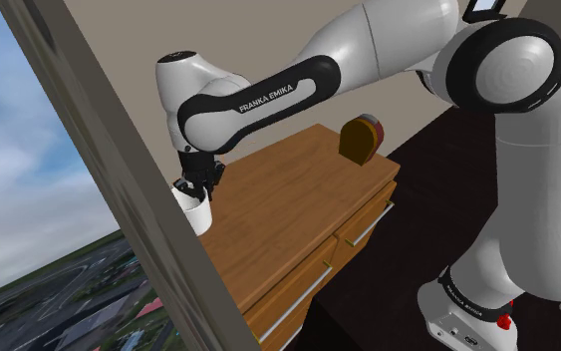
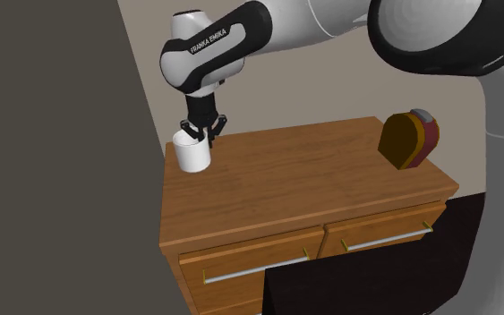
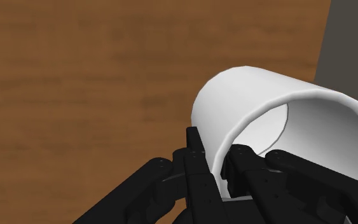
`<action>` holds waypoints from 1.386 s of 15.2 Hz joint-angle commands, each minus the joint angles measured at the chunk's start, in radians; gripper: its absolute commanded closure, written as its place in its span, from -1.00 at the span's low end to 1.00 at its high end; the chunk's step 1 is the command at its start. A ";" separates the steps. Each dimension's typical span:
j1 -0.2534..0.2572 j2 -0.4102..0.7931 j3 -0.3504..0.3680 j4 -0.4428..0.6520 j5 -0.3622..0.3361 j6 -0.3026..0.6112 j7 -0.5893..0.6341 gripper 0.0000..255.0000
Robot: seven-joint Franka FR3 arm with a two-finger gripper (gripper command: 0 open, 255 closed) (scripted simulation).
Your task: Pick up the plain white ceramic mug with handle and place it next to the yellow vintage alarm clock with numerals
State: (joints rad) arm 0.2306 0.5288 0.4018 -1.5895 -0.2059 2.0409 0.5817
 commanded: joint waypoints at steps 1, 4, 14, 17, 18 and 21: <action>0.000 -0.009 0.003 0.015 0.004 -0.023 -0.002 1.00; -0.001 -0.023 0.007 0.034 0.011 -0.056 -0.006 1.00; -0.001 -0.060 0.017 0.116 0.029 -0.171 -0.017 1.00; 0.001 -0.067 0.019 0.146 0.033 -0.208 -0.020 1.00; 0.001 -0.069 0.020 0.157 0.034 -0.220 -0.020 1.00; 0.004 -0.073 0.021 0.192 0.037 -0.258 -0.023 1.00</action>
State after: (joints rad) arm 0.2330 0.4546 0.4229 -1.4146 -0.1691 1.7979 0.5602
